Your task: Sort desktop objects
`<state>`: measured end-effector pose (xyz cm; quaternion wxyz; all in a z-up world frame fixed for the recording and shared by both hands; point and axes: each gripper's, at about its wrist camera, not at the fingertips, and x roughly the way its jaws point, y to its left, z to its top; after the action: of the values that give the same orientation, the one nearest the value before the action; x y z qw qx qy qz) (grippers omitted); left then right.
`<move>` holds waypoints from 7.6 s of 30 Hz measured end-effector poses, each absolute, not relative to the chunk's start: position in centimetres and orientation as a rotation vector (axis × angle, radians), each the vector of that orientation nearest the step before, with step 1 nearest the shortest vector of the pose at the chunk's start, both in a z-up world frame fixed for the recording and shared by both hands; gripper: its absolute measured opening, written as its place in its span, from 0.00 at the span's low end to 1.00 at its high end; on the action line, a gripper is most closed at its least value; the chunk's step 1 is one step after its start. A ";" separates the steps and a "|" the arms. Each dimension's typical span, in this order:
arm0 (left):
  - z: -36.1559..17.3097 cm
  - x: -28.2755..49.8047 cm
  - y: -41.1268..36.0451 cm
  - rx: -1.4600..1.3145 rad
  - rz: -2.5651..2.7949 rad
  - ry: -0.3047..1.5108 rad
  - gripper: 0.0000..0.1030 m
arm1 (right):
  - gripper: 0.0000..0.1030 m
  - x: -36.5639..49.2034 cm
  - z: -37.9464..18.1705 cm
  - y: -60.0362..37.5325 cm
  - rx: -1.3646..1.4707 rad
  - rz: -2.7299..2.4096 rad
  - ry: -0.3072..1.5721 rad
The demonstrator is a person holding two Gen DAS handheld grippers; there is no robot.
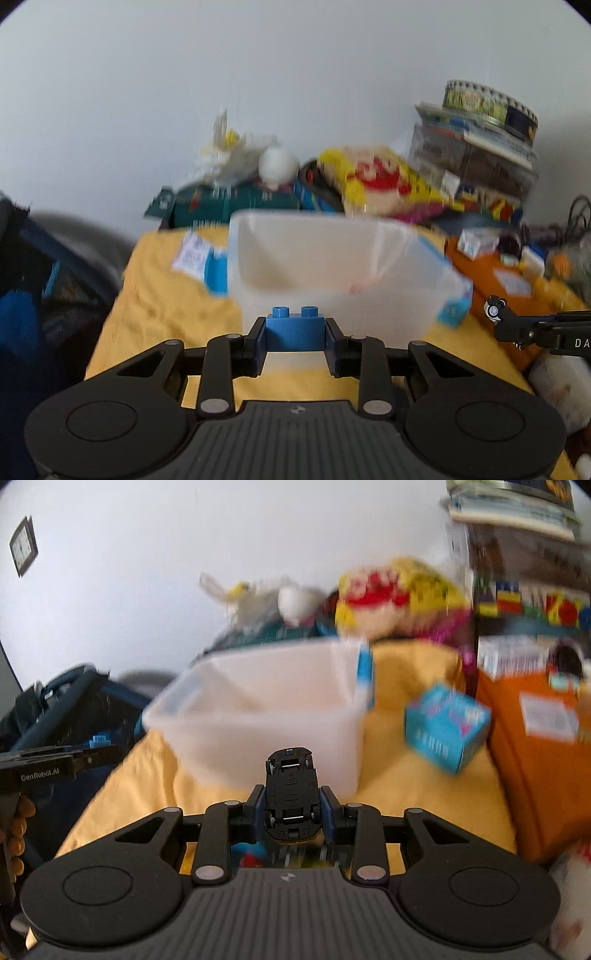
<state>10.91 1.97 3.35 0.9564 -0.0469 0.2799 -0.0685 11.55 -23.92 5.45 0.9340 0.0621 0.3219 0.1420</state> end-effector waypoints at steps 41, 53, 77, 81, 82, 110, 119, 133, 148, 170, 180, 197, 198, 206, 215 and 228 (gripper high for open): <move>-4.0 9.7 0.5 0.066 -0.107 0.690 0.67 | 0.67 12.7 -1.5 -25.1 0.016 0.128 0.775; -10.1 9.3 1.3 0.101 -0.060 0.767 0.66 | 0.63 12.0 -5.3 -23.6 -0.027 0.124 0.818; -11.3 13.0 -1.1 0.134 -0.101 0.760 0.61 | 0.36 15.2 -7.8 -22.5 0.005 0.081 0.878; -11.3 12.7 -1.4 0.168 -0.176 0.749 0.43 | 0.21 14.8 -7.5 -23.1 0.021 0.108 0.865; -11.2 12.5 -1.5 0.180 -0.182 0.745 0.43 | 0.21 14.6 -7.5 -23.3 0.021 0.111 0.865; -9.7 7.3 0.6 0.064 -0.160 0.747 0.43 | 0.32 12.6 -8.0 -24.7 -0.016 0.133 0.852; -5.4 6.8 1.1 -0.010 -0.138 0.679 0.43 | 0.32 9.1 -3.2 -25.0 -0.008 0.192 0.710; 4.7 16.3 1.3 -0.034 -0.116 0.605 0.43 | 0.32 18.5 7.6 -21.3 0.040 0.306 0.625; 4.2 21.4 0.4 0.066 -0.016 0.640 0.72 | 0.67 22.8 5.4 -19.6 -0.081 0.251 0.658; -10.4 8.0 -4.9 0.040 -0.222 0.845 0.36 | 0.55 8.2 -4.3 -19.3 -0.154 0.379 0.794; -10.5 8.8 -4.1 0.023 -0.236 0.818 0.27 | 0.55 7.5 -4.9 -17.1 -0.226 0.478 0.767; -8.4 6.5 -0.2 -0.007 -0.179 0.787 0.24 | 0.28 10.3 -8.1 -13.8 -0.293 0.568 0.839; -8.3 6.5 -0.2 -0.011 -0.182 0.784 0.24 | 0.27 10.0 -7.8 -14.0 -0.263 0.580 0.836; -6.7 5.9 -0.1 -0.034 -0.202 0.749 0.24 | 0.24 7.7 -5.0 -16.7 -0.103 0.541 0.792; -2.9 6.3 0.1 -0.032 -0.206 0.684 0.24 | 0.24 7.4 -1.1 -19.7 -0.009 0.466 0.718; 6.3 15.4 0.5 -0.032 -0.184 0.610 0.24 | 0.24 17.8 8.9 -21.4 0.013 0.369 0.608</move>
<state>15.36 0.49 6.31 0.9495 -0.0159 0.3000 -0.0904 17.82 -21.37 8.88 0.9375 0.0066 0.2976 0.1805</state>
